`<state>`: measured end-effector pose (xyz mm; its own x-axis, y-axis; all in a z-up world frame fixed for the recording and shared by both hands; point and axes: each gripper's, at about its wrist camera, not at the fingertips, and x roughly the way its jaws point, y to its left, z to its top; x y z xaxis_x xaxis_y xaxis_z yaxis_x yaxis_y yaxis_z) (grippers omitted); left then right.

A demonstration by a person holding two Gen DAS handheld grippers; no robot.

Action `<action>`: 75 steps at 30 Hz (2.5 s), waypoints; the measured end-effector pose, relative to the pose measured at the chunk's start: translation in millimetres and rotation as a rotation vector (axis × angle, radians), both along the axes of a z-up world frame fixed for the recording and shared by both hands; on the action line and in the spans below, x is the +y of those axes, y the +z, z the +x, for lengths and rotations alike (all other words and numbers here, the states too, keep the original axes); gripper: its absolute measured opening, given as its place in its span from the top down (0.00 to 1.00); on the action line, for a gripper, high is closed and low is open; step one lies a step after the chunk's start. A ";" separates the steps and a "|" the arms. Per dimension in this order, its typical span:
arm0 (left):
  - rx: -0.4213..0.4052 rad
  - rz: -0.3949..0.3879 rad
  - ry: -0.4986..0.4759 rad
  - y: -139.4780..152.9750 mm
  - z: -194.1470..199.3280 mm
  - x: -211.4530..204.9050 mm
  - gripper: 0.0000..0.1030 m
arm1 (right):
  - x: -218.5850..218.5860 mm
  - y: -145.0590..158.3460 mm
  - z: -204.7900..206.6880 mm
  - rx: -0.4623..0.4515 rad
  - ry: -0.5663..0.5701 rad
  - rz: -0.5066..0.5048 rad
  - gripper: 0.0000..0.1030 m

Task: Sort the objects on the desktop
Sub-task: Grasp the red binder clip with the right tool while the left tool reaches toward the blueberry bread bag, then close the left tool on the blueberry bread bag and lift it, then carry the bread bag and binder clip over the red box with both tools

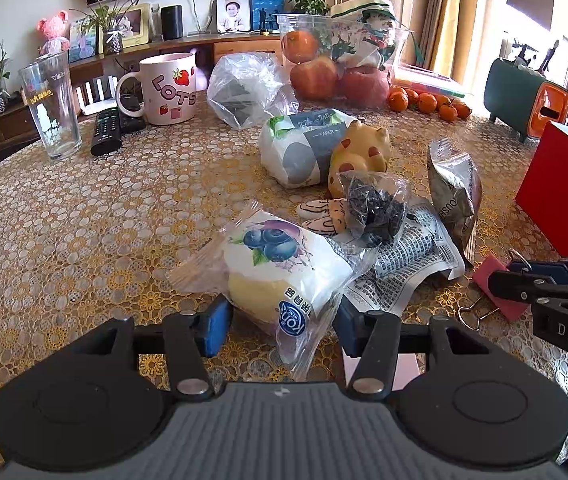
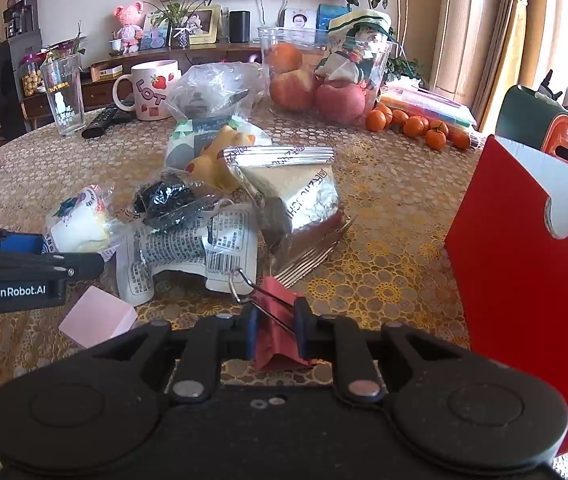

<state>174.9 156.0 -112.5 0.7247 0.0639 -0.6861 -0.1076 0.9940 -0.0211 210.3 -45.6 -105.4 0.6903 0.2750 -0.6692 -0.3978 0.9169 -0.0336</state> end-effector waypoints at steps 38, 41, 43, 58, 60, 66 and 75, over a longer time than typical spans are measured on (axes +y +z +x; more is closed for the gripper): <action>-0.006 0.008 -0.214 -3.5 31.3 21.0 0.00 | -5.3 -9.1 10.7 0.075 -0.013 0.046 0.42; -0.013 0.023 -0.196 -2.3 28.7 17.6 0.00 | -8.3 -7.9 11.6 0.074 -0.024 0.057 0.54; -0.014 0.022 -0.181 -1.3 27.4 17.1 0.02 | -10.0 -6.7 12.6 0.079 -0.029 0.066 0.64; -0.011 0.021 -0.123 13.9 7.3 5.9 0.27 | -18.5 10.3 -1.2 0.045 -0.025 0.086 0.71; -0.004 0.024 -0.112 15.7 4.1 4.3 0.28 | -20.6 13.7 -3.5 0.039 -0.025 0.086 0.72; 0.003 -0.003 -0.096 29.7 -7.9 -0.2 0.28 | -29.9 30.0 -13.7 0.026 -0.027 0.110 0.72; -0.014 -0.038 -0.135 65.4 -24.3 -24.6 0.28 | -53.7 59.6 -29.7 0.038 -0.036 0.156 0.72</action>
<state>150.6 131.4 -47.0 0.7347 -0.0606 -0.6756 0.0280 0.9979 -0.0591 180.6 -99.2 -45.8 0.6768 0.3533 -0.6459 -0.3629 0.9234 0.1248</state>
